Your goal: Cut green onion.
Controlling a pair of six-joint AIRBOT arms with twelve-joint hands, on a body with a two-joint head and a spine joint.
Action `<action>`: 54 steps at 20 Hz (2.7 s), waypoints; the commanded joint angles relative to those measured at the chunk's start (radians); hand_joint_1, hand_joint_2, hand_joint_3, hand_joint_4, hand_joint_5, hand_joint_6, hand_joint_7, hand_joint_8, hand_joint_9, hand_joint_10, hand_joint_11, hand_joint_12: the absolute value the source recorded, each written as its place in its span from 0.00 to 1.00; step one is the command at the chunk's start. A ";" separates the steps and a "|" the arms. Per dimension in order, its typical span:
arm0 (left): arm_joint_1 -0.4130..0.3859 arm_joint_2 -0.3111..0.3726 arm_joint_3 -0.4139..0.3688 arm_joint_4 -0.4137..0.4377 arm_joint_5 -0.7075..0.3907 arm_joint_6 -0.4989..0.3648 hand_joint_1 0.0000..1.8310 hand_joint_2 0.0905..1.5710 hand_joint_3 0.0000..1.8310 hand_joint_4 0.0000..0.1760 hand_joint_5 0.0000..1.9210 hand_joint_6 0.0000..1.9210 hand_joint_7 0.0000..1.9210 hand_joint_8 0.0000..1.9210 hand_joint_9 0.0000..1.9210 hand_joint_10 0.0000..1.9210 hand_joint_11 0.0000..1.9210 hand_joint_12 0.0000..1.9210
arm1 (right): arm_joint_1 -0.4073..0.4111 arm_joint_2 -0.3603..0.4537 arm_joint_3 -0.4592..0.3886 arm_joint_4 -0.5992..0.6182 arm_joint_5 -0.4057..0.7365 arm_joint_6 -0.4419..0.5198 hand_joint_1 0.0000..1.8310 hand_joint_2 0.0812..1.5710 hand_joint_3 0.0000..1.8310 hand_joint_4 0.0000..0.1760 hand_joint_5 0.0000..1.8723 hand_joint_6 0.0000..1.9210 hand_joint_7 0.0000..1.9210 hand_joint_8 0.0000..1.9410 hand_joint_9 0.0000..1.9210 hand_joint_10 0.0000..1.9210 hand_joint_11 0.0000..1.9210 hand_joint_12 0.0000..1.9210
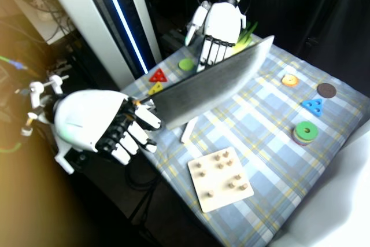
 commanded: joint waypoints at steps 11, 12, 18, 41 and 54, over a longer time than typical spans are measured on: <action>-0.011 -0.048 0.021 0.005 -0.018 -0.007 0.00 0.96 0.00 0.00 0.00 0.00 0.00 0.00 0.00 0.00 0.00 0.00 | -0.015 0.001 -0.001 0.018 0.134 0.038 0.35 0.91 0.00 0.94 0.66 1.00 0.78 1.00 0.84 1.00 0.84 1.00; -0.009 -0.051 0.022 0.005 -0.017 -0.007 0.00 0.96 0.00 0.00 0.01 0.00 0.01 0.00 0.00 0.00 0.00 0.00 | -0.015 0.004 -0.001 0.018 0.141 0.040 0.36 0.91 0.00 0.92 0.67 1.00 0.79 1.00 0.85 1.00 0.84 1.00; 0.000 -0.057 0.022 0.004 -0.018 -0.007 0.00 0.95 0.00 0.00 0.00 0.00 0.00 0.00 0.00 0.00 0.00 0.00 | -0.015 0.017 -0.017 0.018 0.207 0.049 0.30 0.89 0.00 0.90 0.55 1.00 0.69 1.00 0.78 1.00 0.80 1.00; -0.006 0.025 0.018 -0.271 -0.205 0.085 0.00 0.96 0.00 0.00 0.04 0.01 0.04 0.00 0.03 0.00 0.00 0.00 | 0.009 -0.016 0.064 0.110 0.301 0.057 0.27 0.91 0.00 0.83 0.60 1.00 0.70 1.00 0.75 1.00 0.78 1.00; 0.152 0.226 -0.025 -0.637 -0.713 0.085 0.00 0.98 0.00 0.00 0.03 0.00 0.04 0.00 0.03 0.00 0.00 0.00 | 0.325 -0.042 0.210 -0.111 -0.178 0.049 0.22 0.90 0.00 0.94 0.53 1.00 0.64 1.00 0.69 1.00 0.72 1.00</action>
